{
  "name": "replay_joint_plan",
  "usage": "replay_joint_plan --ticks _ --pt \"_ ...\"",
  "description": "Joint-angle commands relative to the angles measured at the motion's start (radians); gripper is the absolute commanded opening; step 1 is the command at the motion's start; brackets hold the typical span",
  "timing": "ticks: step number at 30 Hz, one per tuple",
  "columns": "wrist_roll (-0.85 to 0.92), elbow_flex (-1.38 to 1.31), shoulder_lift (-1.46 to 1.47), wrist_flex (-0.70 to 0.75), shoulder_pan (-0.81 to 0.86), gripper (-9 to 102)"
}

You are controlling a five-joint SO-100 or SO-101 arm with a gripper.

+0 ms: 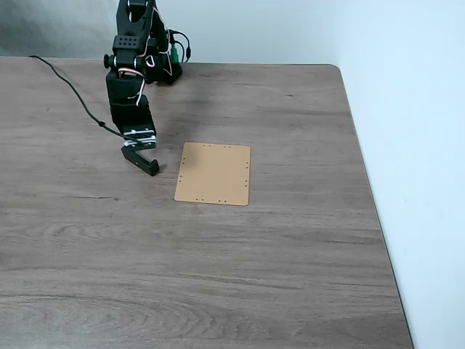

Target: Grasp a black block and then place it on the board.

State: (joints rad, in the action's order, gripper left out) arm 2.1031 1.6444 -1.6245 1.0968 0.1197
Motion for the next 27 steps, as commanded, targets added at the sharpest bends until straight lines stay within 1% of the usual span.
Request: replay_joint_plan --ticks 1,4,27 --pt "0.067 -0.051 -0.003 -0.018 0.017 26" --pt "0.103 -0.051 0.023 -0.054 0.032 26" --pt "0.144 -0.149 0.173 -0.029 0.078 24"
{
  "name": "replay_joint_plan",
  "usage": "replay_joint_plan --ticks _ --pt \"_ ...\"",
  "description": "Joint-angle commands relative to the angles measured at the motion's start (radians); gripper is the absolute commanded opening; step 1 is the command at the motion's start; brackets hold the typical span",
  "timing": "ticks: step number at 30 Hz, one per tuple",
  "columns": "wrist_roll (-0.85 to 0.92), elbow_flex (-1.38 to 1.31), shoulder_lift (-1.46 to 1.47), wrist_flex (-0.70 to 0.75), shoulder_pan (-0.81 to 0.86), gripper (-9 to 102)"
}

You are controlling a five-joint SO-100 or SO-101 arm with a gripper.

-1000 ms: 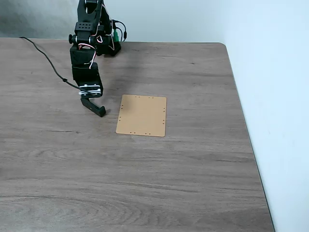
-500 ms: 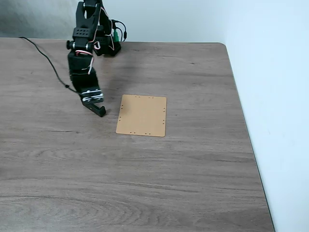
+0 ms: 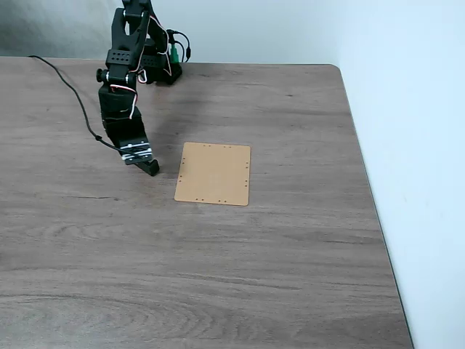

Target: Grasp a black block and then place it on the board.

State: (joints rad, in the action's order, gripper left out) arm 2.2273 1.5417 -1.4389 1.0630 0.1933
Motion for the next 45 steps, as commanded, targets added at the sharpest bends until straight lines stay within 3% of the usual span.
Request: replay_joint_plan --ticks 1,18,22,24,34,45 --pt "0.020 -0.049 -0.006 0.005 0.006 24" --pt "0.028 -0.095 0.097 -0.021 0.032 22" --pt "0.028 -0.095 0.112 -0.025 0.038 16" --pt "0.025 -0.092 0.118 -0.032 0.038 1" --pt "0.028 -0.057 0.110 -0.060 0.037 0" --pt "-0.247 -0.060 -0.018 -0.074 -0.064 0"
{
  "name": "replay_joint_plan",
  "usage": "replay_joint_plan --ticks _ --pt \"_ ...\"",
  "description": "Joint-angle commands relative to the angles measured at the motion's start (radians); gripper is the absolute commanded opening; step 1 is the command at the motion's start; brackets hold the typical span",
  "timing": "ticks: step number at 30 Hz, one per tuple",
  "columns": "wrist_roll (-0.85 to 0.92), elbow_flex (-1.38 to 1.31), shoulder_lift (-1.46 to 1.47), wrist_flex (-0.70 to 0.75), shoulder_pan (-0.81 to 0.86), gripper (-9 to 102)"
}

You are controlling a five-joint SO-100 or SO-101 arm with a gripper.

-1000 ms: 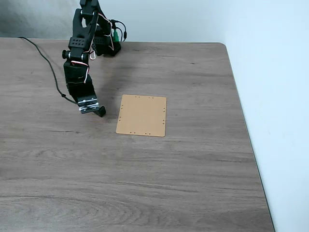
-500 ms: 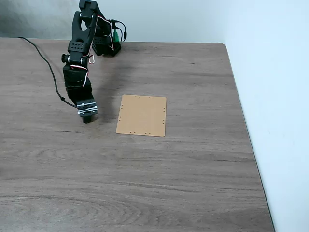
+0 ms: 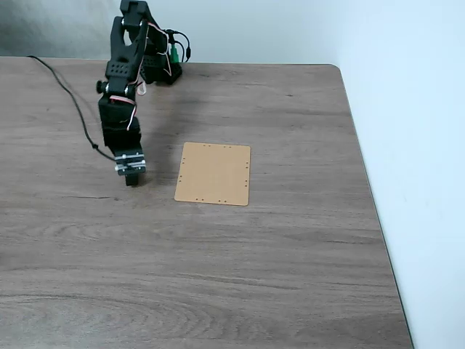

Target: Grasp a black block and then place it on the board.

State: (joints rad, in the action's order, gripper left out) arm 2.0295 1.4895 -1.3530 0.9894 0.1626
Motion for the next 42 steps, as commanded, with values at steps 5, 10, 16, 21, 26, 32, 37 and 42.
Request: replay_joint_plan --ticks 5,10,16,21,26,32,37,42 --pt "-0.241 -0.011 -0.155 -0.014 -0.141 0" --pt "-0.431 -0.014 -0.169 -0.031 -0.267 0" --pt "-0.629 -0.032 -0.160 -0.055 -0.405 0" --pt "-0.769 -0.058 -0.110 -0.081 -0.494 0" --pt "-0.874 -0.074 -0.061 -0.127 -0.551 0" --pt "-0.919 -0.028 -0.040 -0.187 -0.568 0" --pt "-0.922 -0.003 -0.037 -0.204 -0.566 0" --pt "-0.907 0.020 -0.035 -0.218 -0.566 0"
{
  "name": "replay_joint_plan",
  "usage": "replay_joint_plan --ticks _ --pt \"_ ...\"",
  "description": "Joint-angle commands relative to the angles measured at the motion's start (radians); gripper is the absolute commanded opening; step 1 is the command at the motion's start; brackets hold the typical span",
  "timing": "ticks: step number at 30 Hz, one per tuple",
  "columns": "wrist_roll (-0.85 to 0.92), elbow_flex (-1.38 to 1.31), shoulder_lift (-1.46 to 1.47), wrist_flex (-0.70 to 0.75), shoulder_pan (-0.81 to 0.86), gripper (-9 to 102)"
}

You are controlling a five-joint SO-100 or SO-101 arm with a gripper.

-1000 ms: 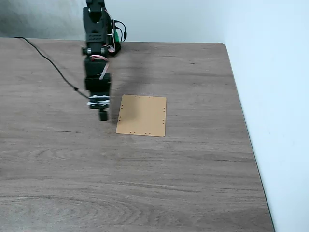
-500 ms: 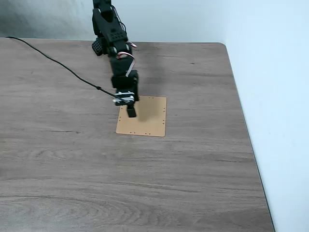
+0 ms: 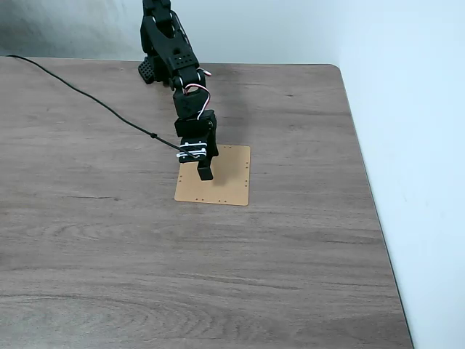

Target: Grasp a black block and then place it on the board.

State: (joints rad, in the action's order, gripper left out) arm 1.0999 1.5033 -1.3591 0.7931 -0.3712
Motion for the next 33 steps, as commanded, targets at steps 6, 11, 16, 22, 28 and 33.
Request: replay_joint_plan --ticks 6,11,16,22,28,33 --pt "0.044 0.028 -0.031 -0.020 -0.032 10" --pt "0.049 0.051 -0.031 -0.049 -0.021 21" --pt "0.052 0.035 -0.031 -0.057 -0.017 23" --pt "0.040 0.003 -0.077 -0.103 0.005 22" --pt "0.043 -0.028 -0.193 -0.195 0.046 17" --pt "-0.094 0.101 -0.357 -0.206 0.091 0"
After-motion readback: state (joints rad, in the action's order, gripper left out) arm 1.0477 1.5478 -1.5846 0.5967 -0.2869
